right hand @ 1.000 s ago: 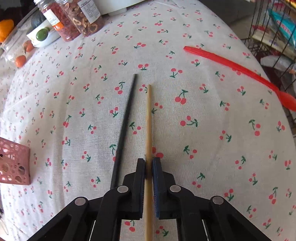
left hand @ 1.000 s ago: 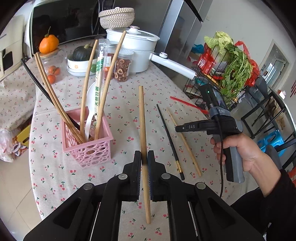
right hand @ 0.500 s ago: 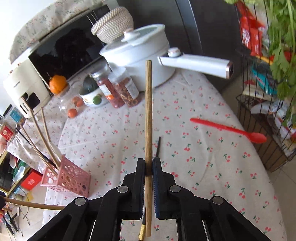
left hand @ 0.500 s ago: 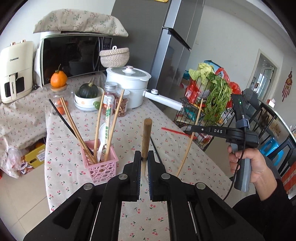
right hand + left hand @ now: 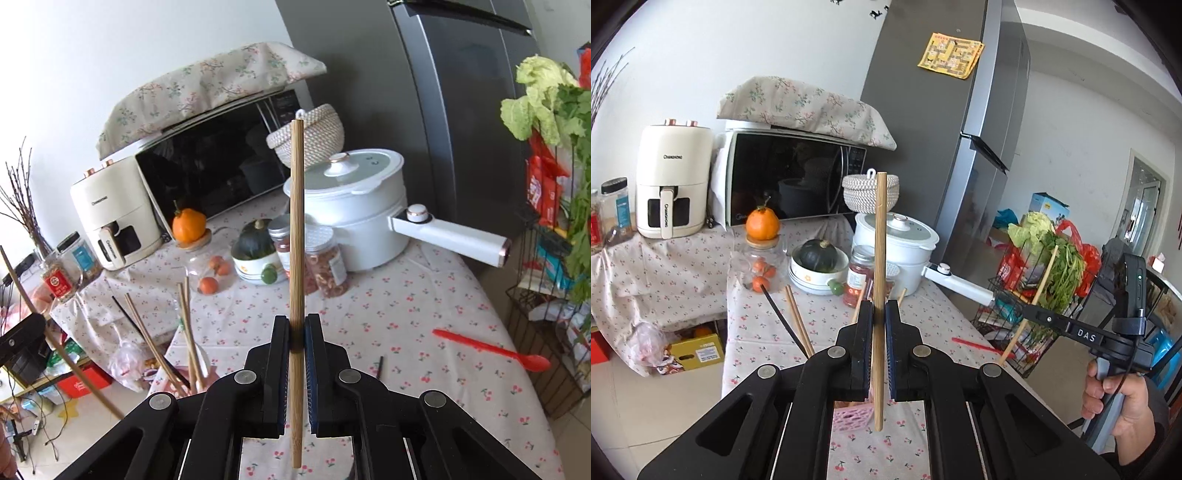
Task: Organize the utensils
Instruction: 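Lower the left tool's chopstick into the basket and open while the right tool lifts its chopstick, then lower the wooden chopstick into the pink basket and open the right tool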
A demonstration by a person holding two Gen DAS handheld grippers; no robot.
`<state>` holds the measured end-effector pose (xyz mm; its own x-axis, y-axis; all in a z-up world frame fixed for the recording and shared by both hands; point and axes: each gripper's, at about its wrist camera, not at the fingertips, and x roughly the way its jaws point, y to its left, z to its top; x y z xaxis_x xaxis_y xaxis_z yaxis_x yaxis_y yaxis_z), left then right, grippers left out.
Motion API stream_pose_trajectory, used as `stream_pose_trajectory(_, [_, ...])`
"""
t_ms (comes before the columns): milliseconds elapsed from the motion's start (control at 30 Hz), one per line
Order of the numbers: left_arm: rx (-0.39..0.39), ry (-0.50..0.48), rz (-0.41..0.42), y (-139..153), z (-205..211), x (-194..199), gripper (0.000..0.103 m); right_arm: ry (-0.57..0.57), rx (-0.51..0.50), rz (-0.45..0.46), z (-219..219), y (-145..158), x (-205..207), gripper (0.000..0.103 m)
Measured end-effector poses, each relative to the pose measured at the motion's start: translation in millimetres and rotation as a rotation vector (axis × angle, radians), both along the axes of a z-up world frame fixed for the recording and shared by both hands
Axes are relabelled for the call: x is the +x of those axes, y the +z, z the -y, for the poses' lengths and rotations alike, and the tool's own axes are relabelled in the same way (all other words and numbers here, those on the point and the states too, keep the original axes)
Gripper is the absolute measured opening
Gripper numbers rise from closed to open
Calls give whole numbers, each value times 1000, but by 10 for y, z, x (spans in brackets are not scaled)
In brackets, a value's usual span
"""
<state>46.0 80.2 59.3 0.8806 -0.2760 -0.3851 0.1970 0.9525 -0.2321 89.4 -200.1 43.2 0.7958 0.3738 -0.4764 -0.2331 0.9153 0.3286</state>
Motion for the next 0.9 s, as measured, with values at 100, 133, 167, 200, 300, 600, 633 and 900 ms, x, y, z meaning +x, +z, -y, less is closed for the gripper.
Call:
stream_pose_trajectory(100, [-2, 43, 29, -35, -57, 95, 6, 32, -4, 2, -159, 3, 20, 6])
stream_pose_trajectory(133, [0, 56, 28, -58, -70, 143, 6, 41, -5, 2, -208, 3, 23, 6])
stream_pose_trajectory(167, [0, 67, 24, -86, -81, 187, 6, 48, -7, 0, -253, -3, 30, 6])
stream_pose_trajectory(200, [-1, 75, 17, -120, -91, 233, 6, 57, -8, -2, -297, -10, 39, 6])
stream_pose_trajectory(300, [10, 91, 12, -224, -106, 350, 6, 76, -16, -5, -410, -28, 52, 6])
stream_pose_trajectory(600, [6, 82, -133, -608, -140, 678, 7, 122, -48, -13, -685, -98, 57, 6])
stream_pose_trajectory(633, [1, 80, -155, -645, -149, 703, 8, 125, -50, -13, -705, -101, 54, 7])
stream_pose_trajectory(900, [-47, 98, -280, -795, -213, 697, 84, 143, -49, -9, -812, -102, 52, 7])
